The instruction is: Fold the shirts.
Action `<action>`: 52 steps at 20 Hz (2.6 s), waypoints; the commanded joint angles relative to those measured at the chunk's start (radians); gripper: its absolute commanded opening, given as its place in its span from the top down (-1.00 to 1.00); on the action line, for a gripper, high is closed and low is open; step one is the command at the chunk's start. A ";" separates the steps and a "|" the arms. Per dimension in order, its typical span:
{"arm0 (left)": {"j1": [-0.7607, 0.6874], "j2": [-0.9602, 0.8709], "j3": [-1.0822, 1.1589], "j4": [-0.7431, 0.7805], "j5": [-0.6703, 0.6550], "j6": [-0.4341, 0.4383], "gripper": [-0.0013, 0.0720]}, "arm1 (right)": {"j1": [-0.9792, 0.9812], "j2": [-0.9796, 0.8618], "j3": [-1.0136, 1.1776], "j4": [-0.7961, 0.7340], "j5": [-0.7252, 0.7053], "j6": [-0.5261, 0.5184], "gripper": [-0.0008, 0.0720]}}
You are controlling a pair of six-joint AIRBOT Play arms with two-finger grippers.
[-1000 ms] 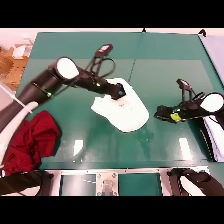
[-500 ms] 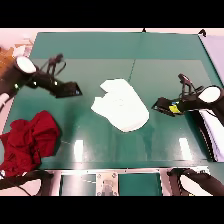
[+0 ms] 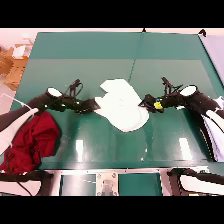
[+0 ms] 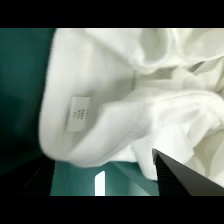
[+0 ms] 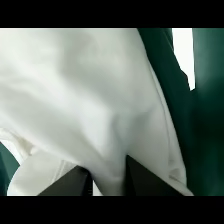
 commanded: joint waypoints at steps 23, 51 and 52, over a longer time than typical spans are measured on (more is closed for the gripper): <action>0.266 0.679 0.716 0.172 -0.358 -0.208 0.90 | -0.214 0.763 0.579 0.006 0.121 -0.053 0.94; 0.584 -0.112 0.524 0.460 -0.674 -0.128 -1.00 | -0.530 0.292 -0.186 -0.174 -0.031 -0.084 0.07; 0.584 -0.113 0.477 0.459 -0.673 -0.127 -1.00 | -0.533 0.284 -0.195 -0.174 -0.031 -0.096 0.07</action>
